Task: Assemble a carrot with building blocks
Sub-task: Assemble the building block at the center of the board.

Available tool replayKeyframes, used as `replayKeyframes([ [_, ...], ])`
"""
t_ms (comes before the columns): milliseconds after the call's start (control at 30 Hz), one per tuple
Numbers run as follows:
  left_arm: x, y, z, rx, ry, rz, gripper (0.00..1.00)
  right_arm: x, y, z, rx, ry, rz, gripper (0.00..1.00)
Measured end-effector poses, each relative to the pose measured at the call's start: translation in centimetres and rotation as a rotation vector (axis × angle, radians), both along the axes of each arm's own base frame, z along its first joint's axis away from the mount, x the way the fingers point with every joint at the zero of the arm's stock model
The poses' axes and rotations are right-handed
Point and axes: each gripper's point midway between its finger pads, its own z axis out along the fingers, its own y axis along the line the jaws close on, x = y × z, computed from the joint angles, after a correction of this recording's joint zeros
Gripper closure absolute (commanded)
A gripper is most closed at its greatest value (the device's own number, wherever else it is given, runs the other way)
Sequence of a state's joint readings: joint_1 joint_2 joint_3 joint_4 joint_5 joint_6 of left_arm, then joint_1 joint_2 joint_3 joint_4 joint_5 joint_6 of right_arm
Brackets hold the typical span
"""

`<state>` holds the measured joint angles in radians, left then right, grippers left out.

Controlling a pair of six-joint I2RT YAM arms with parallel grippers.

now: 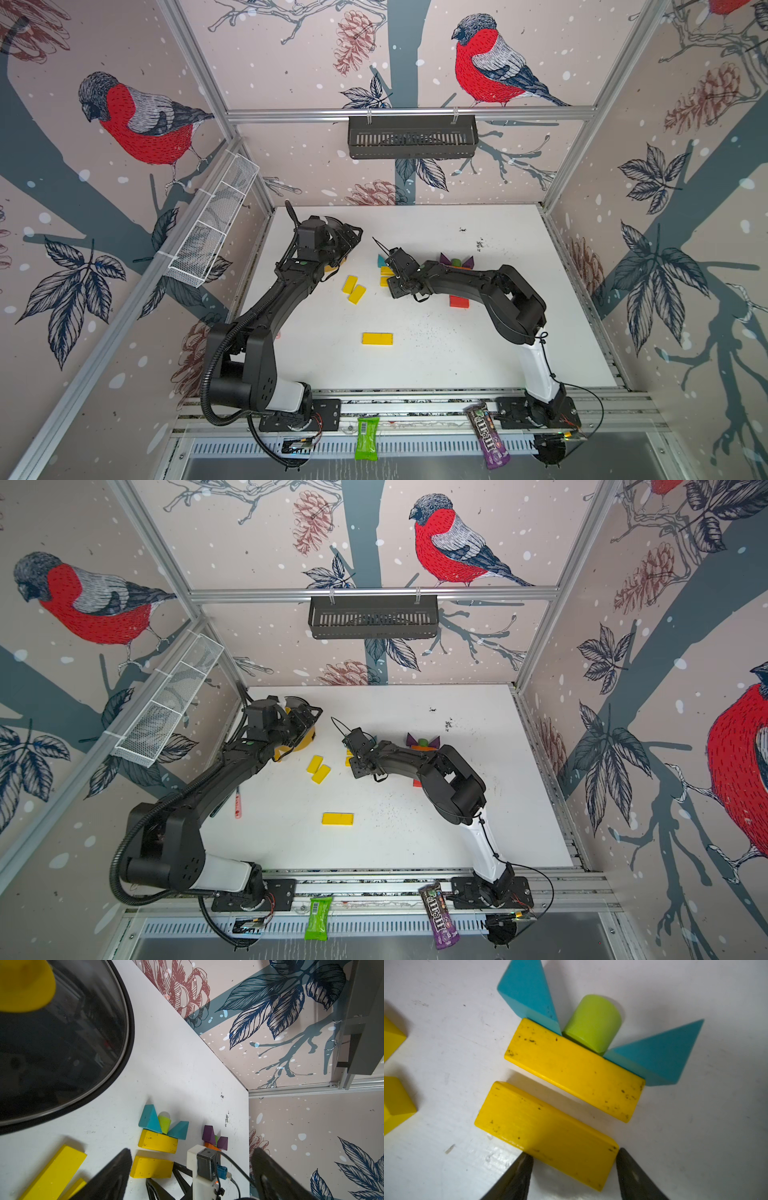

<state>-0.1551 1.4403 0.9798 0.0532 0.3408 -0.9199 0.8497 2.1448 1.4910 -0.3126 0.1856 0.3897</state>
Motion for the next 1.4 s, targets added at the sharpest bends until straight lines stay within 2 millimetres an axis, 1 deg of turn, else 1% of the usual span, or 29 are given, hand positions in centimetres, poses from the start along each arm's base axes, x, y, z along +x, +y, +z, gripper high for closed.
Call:
replayKeyframes([
  [267,0.1,0.0,0.2,-0.003,-0.009,-0.002,0.10,0.6,-0.4,0.2,-0.025,-0.021,0.002,0.32],
  [433,0.1,-0.1,0.1,-0.004,-0.008,-0.004,0.10,0.9,-0.3,0.4,-0.026,-0.025,0.005,0.31],
  [667,0.0,-0.3,-0.1,-0.009,-0.003,-0.014,0.10,0.9,-0.2,0.1,-0.033,-0.020,0.005,0.31],
  [1067,0.0,-0.4,0.0,-0.020,0.000,-0.021,0.10,1.2,-0.4,0.2,-0.057,-0.034,0.015,0.29],
  [1167,-0.1,-0.5,0.0,-0.021,0.000,-0.022,0.10,0.9,-0.8,0.4,-0.068,-0.032,0.015,0.28],
  [1300,-0.1,-0.5,-0.1,-0.024,0.004,-0.021,0.10,0.4,-1.9,0.7,-0.078,-0.029,0.008,0.28],
  [1400,-0.1,-0.5,-0.2,-0.028,0.008,-0.023,0.10,0.0,-2.5,0.5,-0.088,-0.022,0.005,0.28],
])
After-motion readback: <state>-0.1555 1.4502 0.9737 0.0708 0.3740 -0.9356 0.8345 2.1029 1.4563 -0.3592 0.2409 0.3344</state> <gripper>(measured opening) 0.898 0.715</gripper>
